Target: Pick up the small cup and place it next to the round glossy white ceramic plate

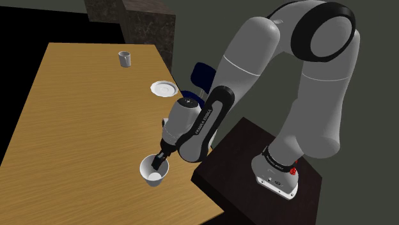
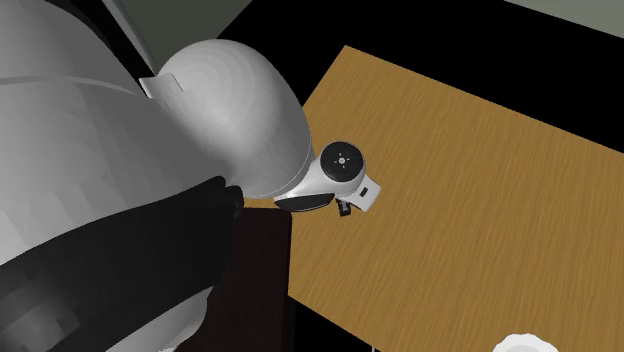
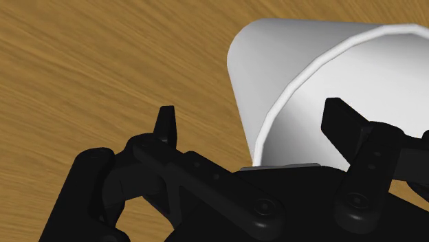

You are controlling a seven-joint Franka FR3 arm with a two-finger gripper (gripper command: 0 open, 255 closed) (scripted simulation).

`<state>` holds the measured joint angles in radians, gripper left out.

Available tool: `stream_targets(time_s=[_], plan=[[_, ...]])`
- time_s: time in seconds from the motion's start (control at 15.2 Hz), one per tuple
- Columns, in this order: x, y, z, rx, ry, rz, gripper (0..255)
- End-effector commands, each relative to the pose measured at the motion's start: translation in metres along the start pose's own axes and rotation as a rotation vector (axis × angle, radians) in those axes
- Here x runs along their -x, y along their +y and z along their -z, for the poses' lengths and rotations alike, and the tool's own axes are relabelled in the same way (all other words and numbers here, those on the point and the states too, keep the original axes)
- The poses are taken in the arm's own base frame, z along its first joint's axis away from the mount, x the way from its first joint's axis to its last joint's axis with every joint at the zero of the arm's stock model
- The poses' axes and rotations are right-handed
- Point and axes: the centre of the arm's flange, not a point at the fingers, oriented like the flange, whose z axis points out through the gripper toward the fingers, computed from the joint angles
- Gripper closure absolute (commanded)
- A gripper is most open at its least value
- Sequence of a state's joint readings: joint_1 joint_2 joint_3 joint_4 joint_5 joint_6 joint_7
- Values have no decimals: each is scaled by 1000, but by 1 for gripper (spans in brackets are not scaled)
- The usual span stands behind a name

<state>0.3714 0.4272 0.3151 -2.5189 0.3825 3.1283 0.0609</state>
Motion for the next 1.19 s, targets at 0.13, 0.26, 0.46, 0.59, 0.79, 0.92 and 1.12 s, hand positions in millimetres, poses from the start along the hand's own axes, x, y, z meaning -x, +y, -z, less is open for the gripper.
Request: stream_targets(time_s=[0.13,0.26,0.46,0.59,0.79,0.92,1.12], plan=[[0,0,0,0,0,0,255],[0,0,0,0,0,0,255],[0,0,0,0,0,0,255],[0,0,0,0,0,0,255],[-1,-1,5,0,0,0,255],[-2,-3,15,0,0,0,255],[-4,-7,31,0,0,0,255]])
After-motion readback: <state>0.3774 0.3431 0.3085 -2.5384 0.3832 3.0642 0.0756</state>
